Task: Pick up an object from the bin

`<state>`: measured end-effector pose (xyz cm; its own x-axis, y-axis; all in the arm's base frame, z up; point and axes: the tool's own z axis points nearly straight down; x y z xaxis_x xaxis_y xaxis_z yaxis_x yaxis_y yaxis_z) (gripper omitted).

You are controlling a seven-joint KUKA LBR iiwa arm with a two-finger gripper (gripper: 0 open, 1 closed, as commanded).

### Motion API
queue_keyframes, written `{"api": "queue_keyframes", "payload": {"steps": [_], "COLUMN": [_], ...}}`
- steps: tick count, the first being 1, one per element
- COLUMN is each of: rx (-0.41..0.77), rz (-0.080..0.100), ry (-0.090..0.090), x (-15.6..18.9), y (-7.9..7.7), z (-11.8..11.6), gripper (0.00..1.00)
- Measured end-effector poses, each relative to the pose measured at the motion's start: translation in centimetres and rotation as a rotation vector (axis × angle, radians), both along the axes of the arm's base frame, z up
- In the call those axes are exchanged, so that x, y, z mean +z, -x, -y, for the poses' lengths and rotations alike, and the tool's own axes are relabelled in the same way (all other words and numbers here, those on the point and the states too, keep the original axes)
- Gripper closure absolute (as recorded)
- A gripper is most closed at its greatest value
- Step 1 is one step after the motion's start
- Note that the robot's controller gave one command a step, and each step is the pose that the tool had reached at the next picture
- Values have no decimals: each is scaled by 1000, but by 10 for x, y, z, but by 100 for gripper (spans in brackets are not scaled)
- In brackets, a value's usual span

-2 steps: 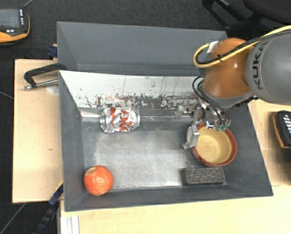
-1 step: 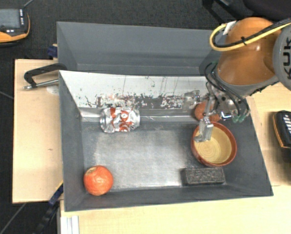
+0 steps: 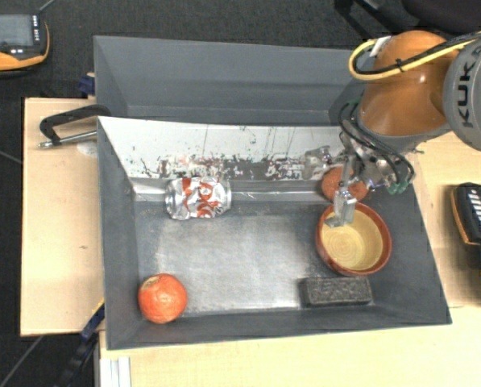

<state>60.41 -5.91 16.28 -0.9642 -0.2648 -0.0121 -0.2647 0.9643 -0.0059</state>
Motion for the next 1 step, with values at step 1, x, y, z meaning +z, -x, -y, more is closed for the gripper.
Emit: {"api": "queue_keyframes", "payload": {"steps": [1], "rx": [-26], "rz": [-1], "ry": [0], "x": [-36], "y": [9], "z": [54], "gripper": [0]}}
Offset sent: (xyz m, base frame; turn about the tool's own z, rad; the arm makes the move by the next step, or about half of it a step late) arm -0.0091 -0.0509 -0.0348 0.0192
